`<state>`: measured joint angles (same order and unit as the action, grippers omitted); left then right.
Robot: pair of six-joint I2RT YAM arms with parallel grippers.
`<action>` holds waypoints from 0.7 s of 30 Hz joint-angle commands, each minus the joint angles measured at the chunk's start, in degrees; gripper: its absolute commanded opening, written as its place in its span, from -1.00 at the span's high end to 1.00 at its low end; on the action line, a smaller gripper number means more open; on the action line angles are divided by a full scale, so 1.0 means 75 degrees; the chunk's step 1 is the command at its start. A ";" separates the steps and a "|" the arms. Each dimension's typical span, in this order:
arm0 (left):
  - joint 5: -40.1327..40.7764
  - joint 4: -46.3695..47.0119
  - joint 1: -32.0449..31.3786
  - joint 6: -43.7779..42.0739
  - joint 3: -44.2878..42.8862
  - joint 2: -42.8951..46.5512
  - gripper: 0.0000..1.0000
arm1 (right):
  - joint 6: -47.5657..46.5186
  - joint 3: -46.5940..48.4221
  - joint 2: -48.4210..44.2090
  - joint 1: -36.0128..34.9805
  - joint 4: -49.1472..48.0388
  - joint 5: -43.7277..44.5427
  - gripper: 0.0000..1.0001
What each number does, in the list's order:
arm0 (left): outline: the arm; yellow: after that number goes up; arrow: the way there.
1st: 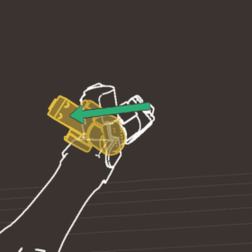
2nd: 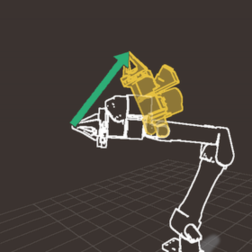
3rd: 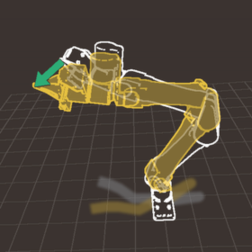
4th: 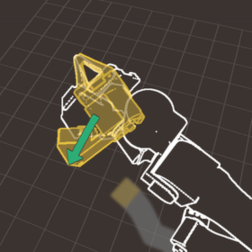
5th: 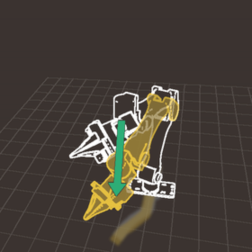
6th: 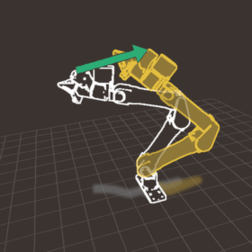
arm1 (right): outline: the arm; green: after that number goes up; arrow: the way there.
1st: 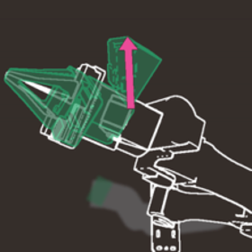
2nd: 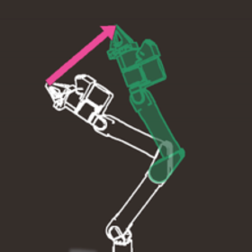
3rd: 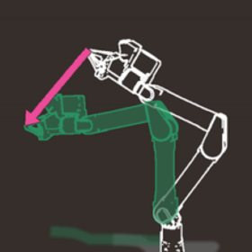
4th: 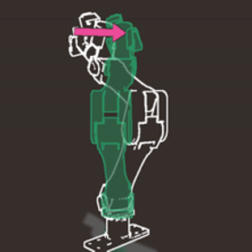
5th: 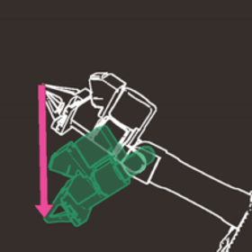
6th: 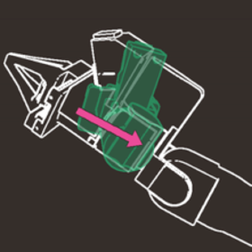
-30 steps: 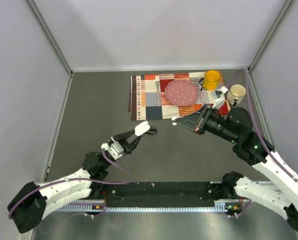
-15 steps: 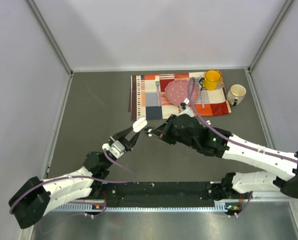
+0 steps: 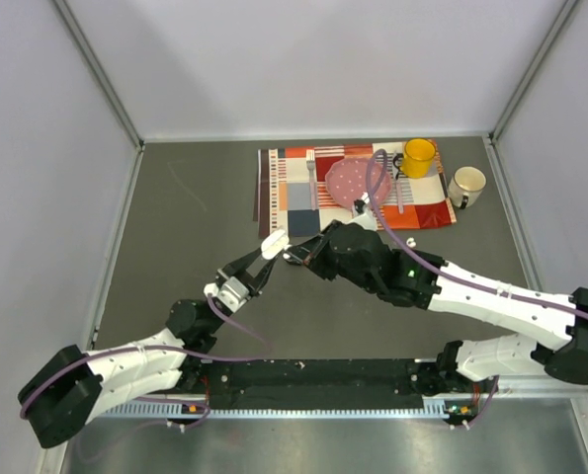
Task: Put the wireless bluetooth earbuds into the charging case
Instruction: Place the earbud in the charging case.
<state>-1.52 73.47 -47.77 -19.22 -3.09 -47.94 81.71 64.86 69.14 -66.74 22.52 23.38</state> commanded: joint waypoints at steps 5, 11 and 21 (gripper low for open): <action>0.0132 0.0739 -0.0053 -0.0132 -0.0150 -0.0322 1.00 | 0.0226 0.0574 0.0308 -0.0429 -0.0554 0.0598 1.00; 0.0390 0.0821 -0.0076 -0.0132 -0.0174 -0.0393 1.00 | 0.0495 0.0586 0.0554 -0.0476 -0.0566 0.0680 1.00; 0.0296 0.0786 -0.0111 -0.0203 -0.0185 -0.0299 1.00 | 0.0883 0.0633 0.0835 -0.0476 -0.0542 0.0914 1.00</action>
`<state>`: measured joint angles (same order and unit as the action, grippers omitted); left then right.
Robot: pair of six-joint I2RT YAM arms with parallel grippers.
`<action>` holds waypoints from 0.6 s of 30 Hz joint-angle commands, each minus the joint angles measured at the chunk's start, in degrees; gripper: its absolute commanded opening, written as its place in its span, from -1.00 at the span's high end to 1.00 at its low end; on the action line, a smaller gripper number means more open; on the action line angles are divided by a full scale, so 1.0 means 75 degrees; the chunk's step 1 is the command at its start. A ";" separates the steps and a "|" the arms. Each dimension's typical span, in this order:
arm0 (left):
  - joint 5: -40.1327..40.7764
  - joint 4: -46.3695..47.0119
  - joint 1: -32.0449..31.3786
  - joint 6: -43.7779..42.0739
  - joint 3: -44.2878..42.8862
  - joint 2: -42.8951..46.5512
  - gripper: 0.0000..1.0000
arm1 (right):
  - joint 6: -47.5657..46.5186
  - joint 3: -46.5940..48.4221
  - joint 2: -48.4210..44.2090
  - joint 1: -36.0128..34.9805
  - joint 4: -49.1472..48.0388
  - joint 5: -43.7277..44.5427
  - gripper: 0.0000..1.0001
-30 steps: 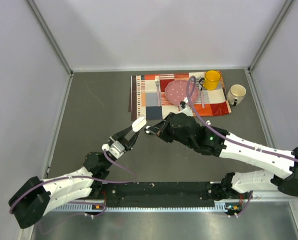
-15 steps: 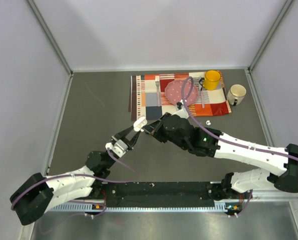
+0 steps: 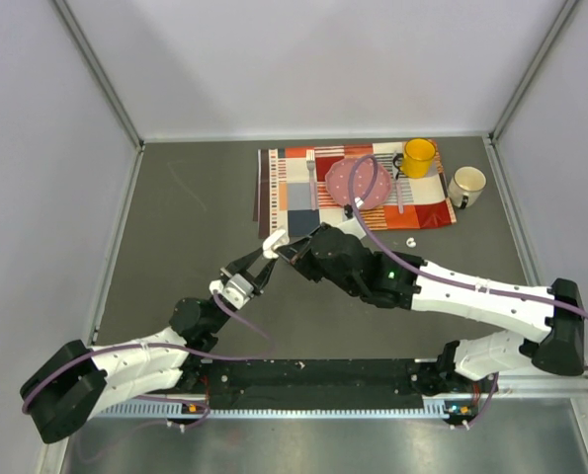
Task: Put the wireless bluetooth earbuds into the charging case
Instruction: Place the earbud in the charging case.
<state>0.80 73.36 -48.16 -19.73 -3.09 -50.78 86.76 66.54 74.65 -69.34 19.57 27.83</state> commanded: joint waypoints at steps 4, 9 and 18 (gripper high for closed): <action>-0.0048 0.0800 -0.0071 -0.0147 -0.0174 0.0068 1.00 | 0.0338 0.0467 0.0241 -0.0130 -0.0149 0.0285 1.00; -0.0059 0.0765 -0.0094 -0.0194 -0.0197 0.0080 1.00 | 0.0537 0.0526 0.0429 -0.0130 -0.0114 0.0261 1.00; -0.0059 0.0683 -0.0141 -0.0218 -0.0256 0.0127 1.00 | 0.0655 0.0526 0.0570 -0.0141 0.0015 0.0355 0.93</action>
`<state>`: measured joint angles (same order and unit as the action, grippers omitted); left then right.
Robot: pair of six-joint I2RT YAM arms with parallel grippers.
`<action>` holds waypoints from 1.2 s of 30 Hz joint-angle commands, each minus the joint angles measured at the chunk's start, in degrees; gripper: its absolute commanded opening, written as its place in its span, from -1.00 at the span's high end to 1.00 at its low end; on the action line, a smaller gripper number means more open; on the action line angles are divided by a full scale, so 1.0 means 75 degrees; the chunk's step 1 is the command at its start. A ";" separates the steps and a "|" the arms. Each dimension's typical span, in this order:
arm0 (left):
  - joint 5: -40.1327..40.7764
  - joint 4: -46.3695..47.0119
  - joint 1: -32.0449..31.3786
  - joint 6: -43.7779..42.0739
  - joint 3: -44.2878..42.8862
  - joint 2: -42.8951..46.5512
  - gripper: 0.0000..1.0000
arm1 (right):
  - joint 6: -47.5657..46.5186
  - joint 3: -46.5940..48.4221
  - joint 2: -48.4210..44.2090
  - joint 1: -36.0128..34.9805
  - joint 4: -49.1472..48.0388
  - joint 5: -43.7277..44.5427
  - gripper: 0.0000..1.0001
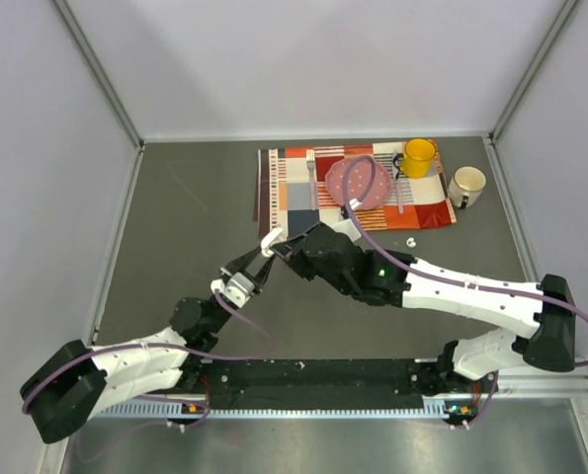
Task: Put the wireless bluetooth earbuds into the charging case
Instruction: Place the earbud in the charging case.
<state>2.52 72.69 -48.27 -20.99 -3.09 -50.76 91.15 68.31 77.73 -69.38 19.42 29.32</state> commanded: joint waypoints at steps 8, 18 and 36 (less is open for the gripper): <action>-0.0290 0.0773 -0.0138 -0.0049 -0.0337 -0.0005 1.00 | -0.0118 0.0489 0.0311 -0.0124 0.0047 0.0040 0.63; -0.0290 0.0844 -0.0162 0.0080 -0.0396 -0.0204 1.00 | -0.0306 0.0653 0.0323 -0.0124 0.0048 -0.0054 0.53; -0.0219 0.1078 -0.0173 0.0338 -0.0373 -0.0345 1.00 | -0.1431 0.0841 0.0089 -0.0147 0.0024 -0.0125 0.71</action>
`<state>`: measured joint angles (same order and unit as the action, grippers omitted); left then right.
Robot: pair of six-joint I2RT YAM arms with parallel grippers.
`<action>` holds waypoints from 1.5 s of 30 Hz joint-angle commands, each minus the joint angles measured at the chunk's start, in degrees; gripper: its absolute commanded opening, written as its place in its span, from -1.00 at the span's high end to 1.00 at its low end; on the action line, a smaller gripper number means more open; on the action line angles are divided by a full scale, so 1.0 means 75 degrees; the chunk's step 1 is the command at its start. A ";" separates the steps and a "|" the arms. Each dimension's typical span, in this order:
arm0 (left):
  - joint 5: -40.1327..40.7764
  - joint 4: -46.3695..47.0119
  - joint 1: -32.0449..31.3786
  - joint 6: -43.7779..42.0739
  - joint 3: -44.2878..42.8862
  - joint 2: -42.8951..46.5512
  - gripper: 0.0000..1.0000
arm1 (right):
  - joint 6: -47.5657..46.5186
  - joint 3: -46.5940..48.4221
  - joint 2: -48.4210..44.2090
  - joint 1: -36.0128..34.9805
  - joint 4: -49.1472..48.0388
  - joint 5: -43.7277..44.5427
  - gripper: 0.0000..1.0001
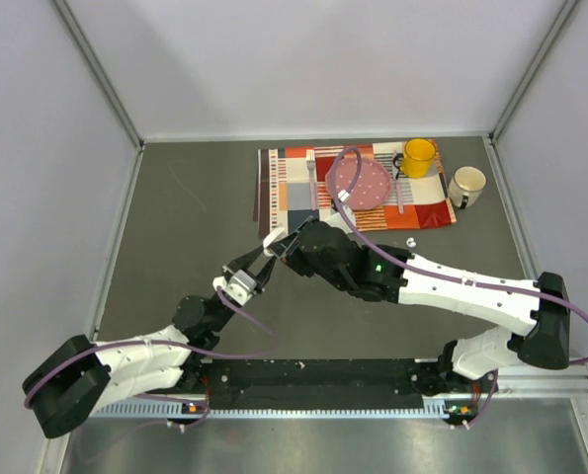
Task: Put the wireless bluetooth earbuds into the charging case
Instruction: Place the earbud in the charging case.
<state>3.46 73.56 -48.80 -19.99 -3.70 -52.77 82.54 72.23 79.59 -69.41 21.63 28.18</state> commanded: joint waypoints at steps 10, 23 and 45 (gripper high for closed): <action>-0.0310 0.1009 -0.0092 0.0181 -0.0315 -0.0100 1.00 | -0.0166 0.0190 -0.0253 -0.0132 -0.0083 -0.0008 0.63; -0.0228 0.0997 -0.0092 0.0099 -0.0279 -0.0030 1.00 | 0.0057 -0.0114 -0.0522 -0.0156 -0.0083 0.0226 0.84; -0.0415 0.0915 -0.0092 -0.0534 -0.0350 -0.0088 1.00 | 0.0595 -0.0255 -0.0499 -0.0144 0.0198 0.0192 1.00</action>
<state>1.76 73.82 -49.28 -21.98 -3.97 -53.52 85.78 69.71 76.86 -69.60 22.81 29.43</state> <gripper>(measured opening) 0.345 0.014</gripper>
